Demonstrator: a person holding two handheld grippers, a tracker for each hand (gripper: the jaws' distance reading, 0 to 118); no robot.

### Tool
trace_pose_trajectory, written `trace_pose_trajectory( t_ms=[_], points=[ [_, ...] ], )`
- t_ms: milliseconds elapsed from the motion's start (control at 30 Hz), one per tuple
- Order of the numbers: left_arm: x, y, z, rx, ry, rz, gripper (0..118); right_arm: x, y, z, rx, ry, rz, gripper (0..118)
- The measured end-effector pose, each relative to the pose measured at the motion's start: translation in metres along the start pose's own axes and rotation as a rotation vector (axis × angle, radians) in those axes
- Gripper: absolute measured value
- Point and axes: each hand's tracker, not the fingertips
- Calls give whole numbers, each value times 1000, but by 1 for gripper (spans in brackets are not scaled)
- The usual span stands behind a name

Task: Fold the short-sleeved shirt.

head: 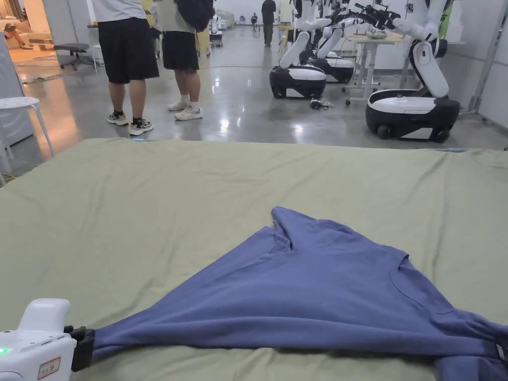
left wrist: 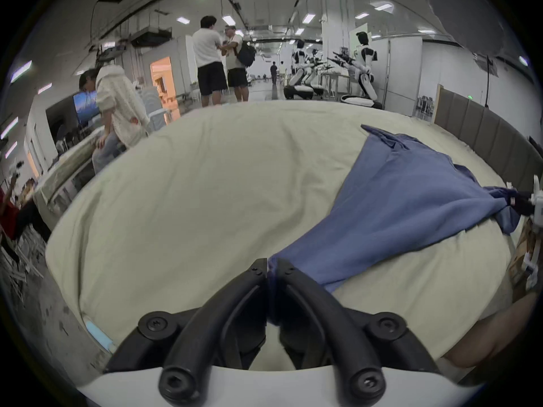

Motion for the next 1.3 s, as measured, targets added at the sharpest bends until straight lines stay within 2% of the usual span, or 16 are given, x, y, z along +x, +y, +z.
trace_pose_trajectory(
  t_ms=[33, 67, 100, 133, 233, 333, 400, 433, 667, 800, 867, 900, 1033, 1133, 1200, 1300],
  points=[
    [-1, -1, 6, 15, -2, 40, 27, 5, 0, 0, 22, -21, 9, 54],
    [0, 0, 15, 55, 9, 50, 70, 8, 3, 5, 30, -11, -14, 104],
    [3, 1, 25, 78, 7, 41, 102, 11, 8, 11, 52, 5, -55, 118],
    [4, 4, 41, 116, -2, 49, 116, 13, 14, 25, 133, 18, -85, 118],
    [5, 14, 88, 210, -75, 99, 117, 5, 48, 58, 258, 45, -106, 118],
    [3, 21, 120, 229, -92, 137, 108, -17, 74, 77, 326, 143, -113, 107],
    [3, 23, 138, 259, -103, 126, 5, -39, 89, 84, 347, 197, -85, 23],
    [4, 24, 141, 255, -85, 84, 0, -52, 95, 82, 353, 179, -71, 0],
    [-22, 10, 95, 123, -71, 60, 0, -116, 125, 58, 324, 312, -46, 0],
    [-24, 7, 40, -3, -45, 162, 38, -136, 134, 42, 320, 341, 11, 0],
    [-27, 7, 18, -22, -56, 162, 107, -140, 135, 37, 312, 362, 13, 0],
    [-20, 5, 7, 2, -33, 165, 107, -144, 136, 35, 308, 368, 15, 0],
    [-13, 9, -23, -45, -3, 174, 104, -153, 135, 28, 306, 393, 35, 0],
    [-4, 9, -26, -36, 81, 107, 54, -154, 132, 21, 296, 403, 39, 0],
    [13, 8, -21, -10, -26, 8, 3, -153, 132, 14, 285, 408, 42, 0],
    [34, 6, -10, 51, -30, -73, 2, -150, 131, -1, 283, 378, 57, 0]
  ],
)
